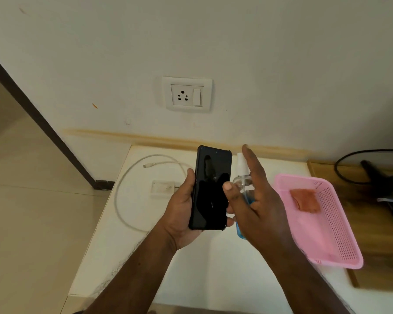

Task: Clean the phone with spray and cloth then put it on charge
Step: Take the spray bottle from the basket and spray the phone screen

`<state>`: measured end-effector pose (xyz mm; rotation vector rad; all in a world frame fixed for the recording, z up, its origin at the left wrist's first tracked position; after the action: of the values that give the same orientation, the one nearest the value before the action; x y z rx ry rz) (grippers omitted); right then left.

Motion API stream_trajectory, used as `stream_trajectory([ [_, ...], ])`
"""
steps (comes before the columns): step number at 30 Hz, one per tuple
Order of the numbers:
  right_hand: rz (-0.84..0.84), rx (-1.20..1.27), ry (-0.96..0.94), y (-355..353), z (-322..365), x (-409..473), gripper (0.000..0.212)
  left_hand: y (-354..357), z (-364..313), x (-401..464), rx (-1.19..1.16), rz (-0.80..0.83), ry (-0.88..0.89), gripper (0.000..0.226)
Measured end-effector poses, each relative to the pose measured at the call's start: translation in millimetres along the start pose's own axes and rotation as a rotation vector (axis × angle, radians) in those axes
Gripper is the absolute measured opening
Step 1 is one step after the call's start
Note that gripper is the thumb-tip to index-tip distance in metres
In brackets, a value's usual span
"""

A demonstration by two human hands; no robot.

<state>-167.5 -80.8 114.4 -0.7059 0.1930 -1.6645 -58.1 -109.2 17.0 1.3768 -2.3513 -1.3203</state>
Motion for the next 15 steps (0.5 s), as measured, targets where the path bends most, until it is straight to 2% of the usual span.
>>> stream_trajectory([
  [10,-0.034,-0.250,-0.013,-6,-4,2,0.069,-5,6,1,0.065,-0.068,-0.015,0.069],
  [15,0.006,-0.244,0.027,-3,-5,2,0.078,-6,18,2,0.083,-0.086,-0.068,0.067],
])
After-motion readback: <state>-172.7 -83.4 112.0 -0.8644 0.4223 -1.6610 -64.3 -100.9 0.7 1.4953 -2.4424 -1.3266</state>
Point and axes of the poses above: each hand's wrist, its own x-axis towards the middle knuckle, its own y-axis out of the palm, z = x × y, the point moved 9 cm from there along x, towards the middle knuckle, and after that the axes turned 3 degrees about -y, right-handed, at the moved point
